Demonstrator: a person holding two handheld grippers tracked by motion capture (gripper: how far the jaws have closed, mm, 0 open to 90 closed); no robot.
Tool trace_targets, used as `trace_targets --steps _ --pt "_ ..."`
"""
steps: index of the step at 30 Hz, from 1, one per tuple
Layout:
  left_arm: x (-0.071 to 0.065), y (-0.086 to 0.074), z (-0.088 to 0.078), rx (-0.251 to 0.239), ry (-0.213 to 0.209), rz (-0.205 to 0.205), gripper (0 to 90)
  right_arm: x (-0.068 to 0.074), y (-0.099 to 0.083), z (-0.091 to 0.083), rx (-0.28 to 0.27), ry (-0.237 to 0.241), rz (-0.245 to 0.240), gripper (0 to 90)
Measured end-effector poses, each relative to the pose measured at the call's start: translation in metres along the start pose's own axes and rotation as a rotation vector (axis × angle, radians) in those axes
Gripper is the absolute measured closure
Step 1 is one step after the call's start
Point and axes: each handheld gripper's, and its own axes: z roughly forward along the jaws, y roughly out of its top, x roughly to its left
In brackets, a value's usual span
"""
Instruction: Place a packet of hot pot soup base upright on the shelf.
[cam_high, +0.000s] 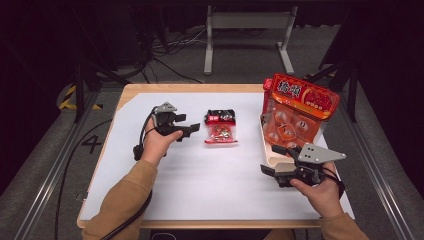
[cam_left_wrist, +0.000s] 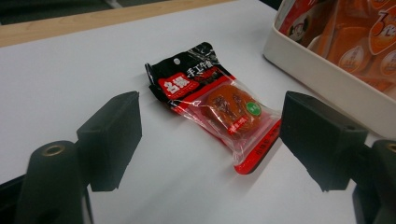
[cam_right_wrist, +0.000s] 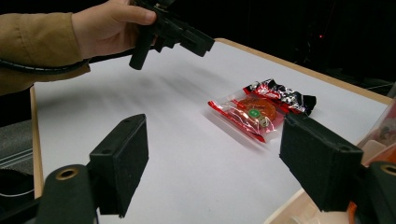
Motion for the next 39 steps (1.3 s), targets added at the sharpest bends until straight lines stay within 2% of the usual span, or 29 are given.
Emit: trace_targets --steps 8,11,19,21,23,27,33,37,39 --pt "0.002 0.008 0.032 0.021 -0.010 -0.031 25.4 0.003 -0.001 -0.003 0.010 -0.015 -0.005 24.4" --pt "0.004 0.008 0.041 0.024 -0.022 -0.048 25.6 0.003 -0.002 -0.007 0.010 -0.026 -0.001 24.3" --pt "0.005 0.009 0.060 0.053 -0.023 -0.037 24.6 0.005 -0.007 -0.011 0.021 -0.043 0.007 24.3" --pt "0.005 0.009 0.065 0.057 -0.037 -0.056 25.5 0.007 -0.008 -0.012 0.023 -0.047 0.008 24.1" --pt "0.007 0.010 0.070 0.070 -0.049 -0.057 25.5 0.007 -0.008 -0.013 0.025 -0.049 0.009 24.0" --pt "0.009 0.007 0.081 0.085 -0.054 -0.077 25.5 0.008 -0.009 -0.014 0.036 -0.057 0.001 24.2" --pt "0.012 0.004 0.090 0.105 -0.035 -0.082 23.5 0.007 -0.010 -0.012 0.036 -0.050 0.002 24.0" --pt "0.015 0.005 0.095 0.092 -0.030 -0.086 17.9 0.007 -0.011 -0.009 0.043 -0.042 0.000 24.0" --pt "0.017 0.006 0.098 0.099 -0.013 -0.088 17.1 0.008 -0.013 -0.007 0.047 -0.037 0.004 24.0"
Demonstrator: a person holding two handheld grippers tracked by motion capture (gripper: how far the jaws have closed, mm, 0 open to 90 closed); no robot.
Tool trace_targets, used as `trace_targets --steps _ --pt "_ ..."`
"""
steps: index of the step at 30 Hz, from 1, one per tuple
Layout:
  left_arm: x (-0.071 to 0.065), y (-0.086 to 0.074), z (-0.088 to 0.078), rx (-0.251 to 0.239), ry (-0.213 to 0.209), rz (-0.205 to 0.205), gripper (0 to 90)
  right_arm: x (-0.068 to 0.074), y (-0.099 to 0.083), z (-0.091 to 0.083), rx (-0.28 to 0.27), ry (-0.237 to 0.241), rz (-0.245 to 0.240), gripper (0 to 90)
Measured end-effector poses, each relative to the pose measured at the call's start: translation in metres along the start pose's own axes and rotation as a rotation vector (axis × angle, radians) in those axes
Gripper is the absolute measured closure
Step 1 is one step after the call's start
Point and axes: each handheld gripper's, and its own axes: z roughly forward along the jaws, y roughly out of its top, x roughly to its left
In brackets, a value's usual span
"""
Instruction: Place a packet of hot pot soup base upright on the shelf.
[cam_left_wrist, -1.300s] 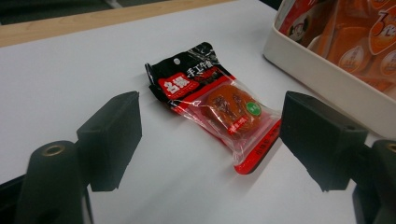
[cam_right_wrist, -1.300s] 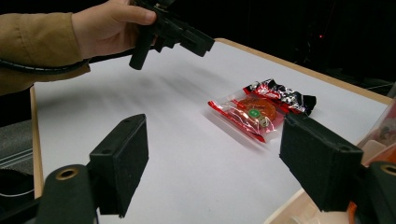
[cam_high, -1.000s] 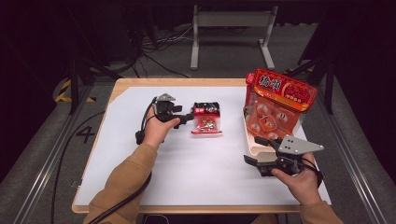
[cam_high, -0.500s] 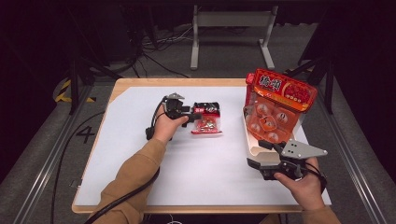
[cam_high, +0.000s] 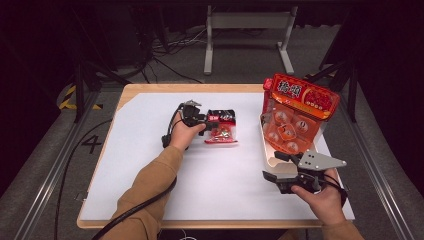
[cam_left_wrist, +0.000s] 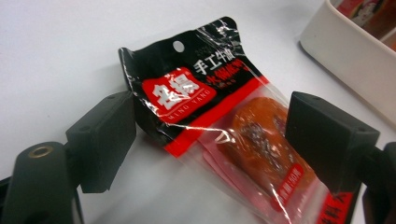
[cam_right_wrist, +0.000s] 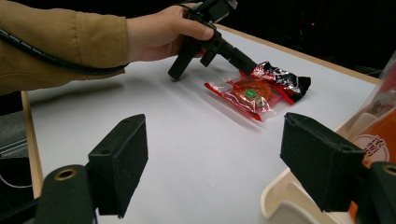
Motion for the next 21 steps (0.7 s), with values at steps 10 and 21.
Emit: trace_targets --steps 10,21 --pt "-0.0020 0.0059 0.0104 0.027 0.042 0.073 27.7 -0.0002 -0.0028 -0.0011 0.005 0.006 0.011 23.3" --pt "-0.0081 0.0022 0.0091 0.092 0.102 0.210 83.0 0.0012 -0.0022 0.0007 0.008 0.018 0.008 23.3"
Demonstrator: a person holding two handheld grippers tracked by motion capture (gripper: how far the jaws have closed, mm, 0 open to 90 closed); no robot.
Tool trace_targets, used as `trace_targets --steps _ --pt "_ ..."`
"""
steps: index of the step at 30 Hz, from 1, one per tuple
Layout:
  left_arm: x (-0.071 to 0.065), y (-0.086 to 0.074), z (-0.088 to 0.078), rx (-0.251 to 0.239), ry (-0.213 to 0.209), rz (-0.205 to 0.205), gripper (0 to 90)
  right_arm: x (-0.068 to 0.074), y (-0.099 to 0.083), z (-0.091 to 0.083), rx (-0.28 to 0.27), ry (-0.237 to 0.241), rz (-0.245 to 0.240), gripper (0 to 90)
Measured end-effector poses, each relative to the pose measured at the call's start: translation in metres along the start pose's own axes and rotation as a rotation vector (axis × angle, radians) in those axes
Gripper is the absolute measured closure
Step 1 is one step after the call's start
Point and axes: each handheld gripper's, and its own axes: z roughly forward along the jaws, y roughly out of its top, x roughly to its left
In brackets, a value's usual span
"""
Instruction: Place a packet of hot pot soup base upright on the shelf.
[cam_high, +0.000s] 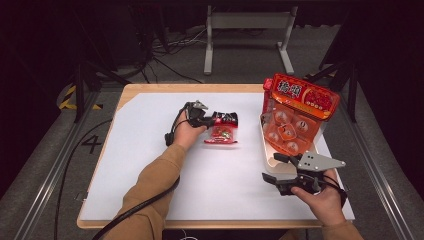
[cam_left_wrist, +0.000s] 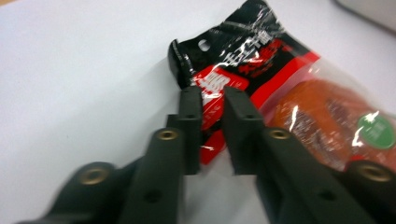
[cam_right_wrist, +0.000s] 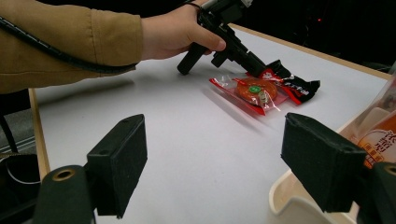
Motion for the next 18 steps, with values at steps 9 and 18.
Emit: trace_targets --steps 9,18 --pt "0.000 -0.002 -0.004 -0.003 -0.041 -0.026 90.0 -0.002 -0.001 0.001 0.001 0.006 0.006 23.4" --pt "-0.006 0.009 -0.026 -0.094 -0.107 -0.040 90.0 -0.002 -0.001 0.001 -0.001 0.007 0.008 23.4"
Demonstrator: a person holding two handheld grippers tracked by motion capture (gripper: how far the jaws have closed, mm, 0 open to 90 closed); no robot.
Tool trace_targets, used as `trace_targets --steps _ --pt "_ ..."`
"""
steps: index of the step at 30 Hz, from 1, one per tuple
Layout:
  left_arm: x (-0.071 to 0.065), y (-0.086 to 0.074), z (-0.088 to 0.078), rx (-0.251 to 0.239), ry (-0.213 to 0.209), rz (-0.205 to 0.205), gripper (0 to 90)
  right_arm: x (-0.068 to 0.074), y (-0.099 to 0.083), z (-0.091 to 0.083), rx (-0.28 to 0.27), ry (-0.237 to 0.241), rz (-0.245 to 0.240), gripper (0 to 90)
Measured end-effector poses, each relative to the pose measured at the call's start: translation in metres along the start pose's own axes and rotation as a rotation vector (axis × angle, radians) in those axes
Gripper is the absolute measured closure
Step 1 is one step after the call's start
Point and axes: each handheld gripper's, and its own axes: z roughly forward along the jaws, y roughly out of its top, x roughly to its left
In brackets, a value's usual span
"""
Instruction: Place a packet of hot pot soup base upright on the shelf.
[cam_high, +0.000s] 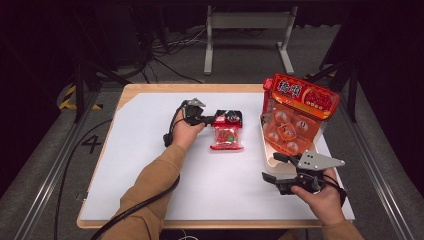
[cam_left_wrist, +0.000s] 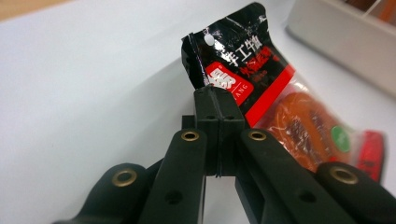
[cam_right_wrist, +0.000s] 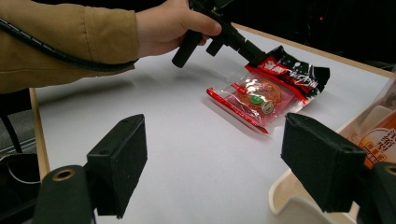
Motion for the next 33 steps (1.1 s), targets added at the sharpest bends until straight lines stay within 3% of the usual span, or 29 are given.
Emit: trace_targets --steps 9,16,20,22,26,33 --pt "-0.023 0.015 -0.025 -0.087 -0.076 0.026 90.0 0.000 0.003 -0.001 -0.004 -0.004 -0.003 23.4" --pt "-0.052 0.025 -0.044 -0.134 -0.137 0.112 90.0 -0.001 0.006 -0.001 -0.012 -0.010 -0.006 23.5" --pt "-0.066 0.029 -0.052 -0.148 -0.152 0.154 90.0 -0.002 0.009 -0.001 -0.018 -0.012 -0.009 23.5" --pt "-0.077 0.033 -0.059 -0.155 -0.145 0.204 90.0 -0.003 0.010 -0.002 -0.021 -0.016 -0.010 23.5" --pt "-0.085 0.035 -0.067 -0.175 -0.146 0.229 90.0 -0.005 0.012 -0.003 -0.028 -0.023 -0.011 23.7" --pt "-0.107 0.041 -0.087 -0.223 -0.186 0.260 90.0 -0.009 0.015 -0.006 -0.039 -0.034 -0.003 24.5"
